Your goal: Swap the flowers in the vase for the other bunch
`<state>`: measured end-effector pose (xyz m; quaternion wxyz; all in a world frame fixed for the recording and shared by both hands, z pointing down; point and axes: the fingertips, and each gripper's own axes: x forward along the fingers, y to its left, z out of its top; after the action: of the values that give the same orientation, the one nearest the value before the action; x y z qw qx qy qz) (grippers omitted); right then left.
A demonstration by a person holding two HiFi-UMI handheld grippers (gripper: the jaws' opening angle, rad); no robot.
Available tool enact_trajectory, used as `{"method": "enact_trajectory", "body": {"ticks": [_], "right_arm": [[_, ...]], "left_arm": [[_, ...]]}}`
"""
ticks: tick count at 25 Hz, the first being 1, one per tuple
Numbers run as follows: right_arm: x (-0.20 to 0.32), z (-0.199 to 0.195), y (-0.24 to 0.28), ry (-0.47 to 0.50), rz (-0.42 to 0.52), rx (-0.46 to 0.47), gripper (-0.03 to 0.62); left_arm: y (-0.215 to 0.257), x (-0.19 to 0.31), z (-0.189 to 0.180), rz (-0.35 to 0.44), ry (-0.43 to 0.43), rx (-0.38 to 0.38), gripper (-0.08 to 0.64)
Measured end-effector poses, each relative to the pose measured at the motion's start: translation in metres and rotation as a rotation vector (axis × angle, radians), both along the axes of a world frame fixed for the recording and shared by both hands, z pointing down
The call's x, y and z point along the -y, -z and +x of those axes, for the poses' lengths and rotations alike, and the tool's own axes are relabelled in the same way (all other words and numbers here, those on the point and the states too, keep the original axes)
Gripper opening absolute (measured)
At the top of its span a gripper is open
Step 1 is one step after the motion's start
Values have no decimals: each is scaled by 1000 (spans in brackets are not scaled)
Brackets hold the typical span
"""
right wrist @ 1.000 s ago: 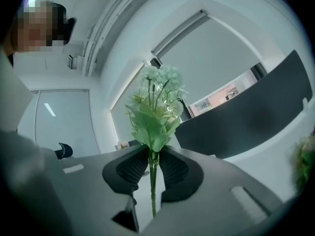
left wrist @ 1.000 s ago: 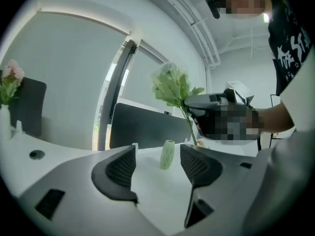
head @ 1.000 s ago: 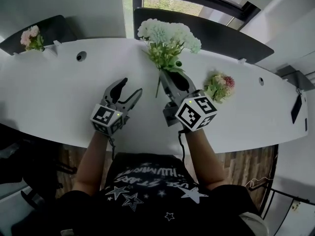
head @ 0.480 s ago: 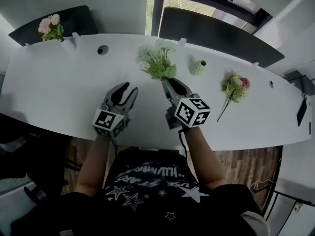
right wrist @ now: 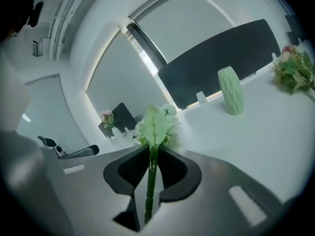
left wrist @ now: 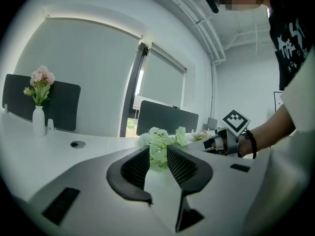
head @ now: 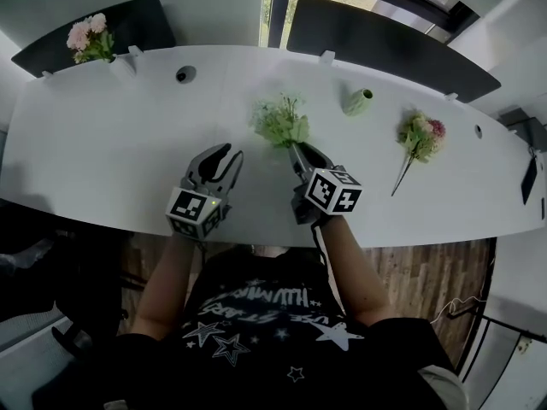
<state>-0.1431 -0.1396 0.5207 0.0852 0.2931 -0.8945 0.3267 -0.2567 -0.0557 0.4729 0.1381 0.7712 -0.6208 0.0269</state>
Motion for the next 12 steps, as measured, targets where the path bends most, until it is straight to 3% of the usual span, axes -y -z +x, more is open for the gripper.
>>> {"method": "enact_trajectory", "body": {"ticks": [12], "right_arm": [[-27, -6, -45, 29, -19, -184, 64]], "left_arm": [[-8, -17, 7, -19, -47, 38, 11]]}}
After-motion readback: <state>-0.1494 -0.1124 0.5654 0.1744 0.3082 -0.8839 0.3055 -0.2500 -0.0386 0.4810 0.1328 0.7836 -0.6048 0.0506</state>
